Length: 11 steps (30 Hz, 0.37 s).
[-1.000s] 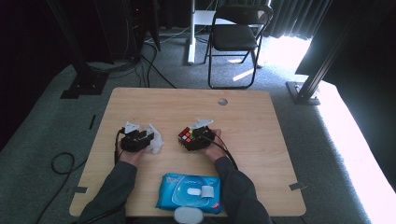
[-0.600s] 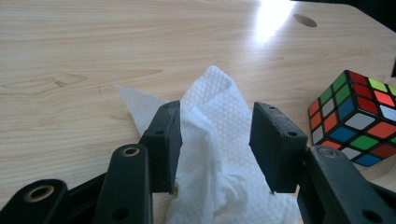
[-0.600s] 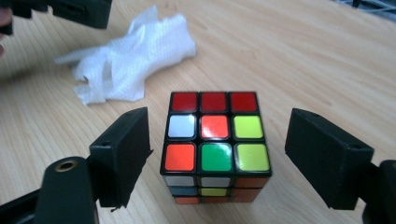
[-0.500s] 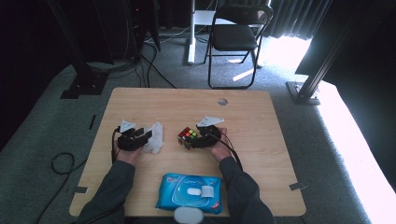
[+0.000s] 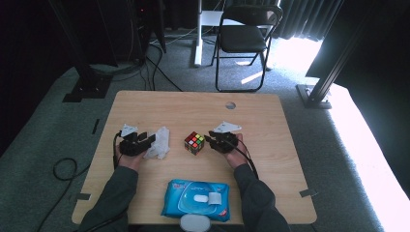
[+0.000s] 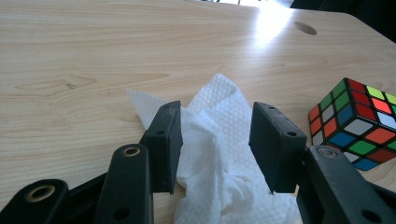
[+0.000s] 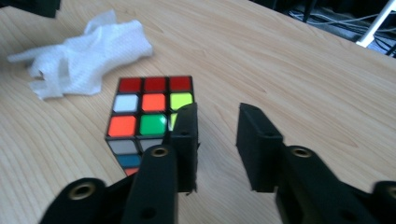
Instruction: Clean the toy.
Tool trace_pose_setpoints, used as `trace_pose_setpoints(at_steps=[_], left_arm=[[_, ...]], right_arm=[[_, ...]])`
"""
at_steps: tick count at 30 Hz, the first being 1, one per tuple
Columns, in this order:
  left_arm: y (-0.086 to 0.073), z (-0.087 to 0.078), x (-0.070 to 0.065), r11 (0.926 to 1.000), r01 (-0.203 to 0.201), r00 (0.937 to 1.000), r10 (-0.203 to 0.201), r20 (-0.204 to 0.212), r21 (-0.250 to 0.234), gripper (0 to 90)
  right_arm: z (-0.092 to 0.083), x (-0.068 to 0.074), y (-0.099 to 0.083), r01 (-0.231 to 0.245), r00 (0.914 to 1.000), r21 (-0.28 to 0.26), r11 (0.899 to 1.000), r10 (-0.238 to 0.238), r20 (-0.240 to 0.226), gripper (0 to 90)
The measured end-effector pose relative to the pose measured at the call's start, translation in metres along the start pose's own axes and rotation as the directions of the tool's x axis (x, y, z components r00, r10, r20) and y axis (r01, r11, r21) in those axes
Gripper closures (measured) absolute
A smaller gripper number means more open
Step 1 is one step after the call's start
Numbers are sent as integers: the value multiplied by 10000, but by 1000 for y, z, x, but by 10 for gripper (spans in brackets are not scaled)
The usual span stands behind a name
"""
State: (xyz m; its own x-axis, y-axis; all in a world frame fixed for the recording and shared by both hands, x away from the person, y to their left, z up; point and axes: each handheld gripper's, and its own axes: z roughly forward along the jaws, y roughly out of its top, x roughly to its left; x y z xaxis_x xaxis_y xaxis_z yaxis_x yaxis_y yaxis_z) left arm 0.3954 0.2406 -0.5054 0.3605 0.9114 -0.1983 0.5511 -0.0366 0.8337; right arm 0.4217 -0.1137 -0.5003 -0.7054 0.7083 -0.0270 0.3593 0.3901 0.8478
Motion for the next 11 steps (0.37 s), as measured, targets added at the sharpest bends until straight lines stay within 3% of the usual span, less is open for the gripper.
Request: trace_pose_setpoints(at_steps=[11], left_arm=[[-1, -4, 3, 9999, 90, 10000, -90, 14, -110, 540]], right_arm=[[2, -8, -15, -159, 9992, 441, 9989, 142, 386, 900]])
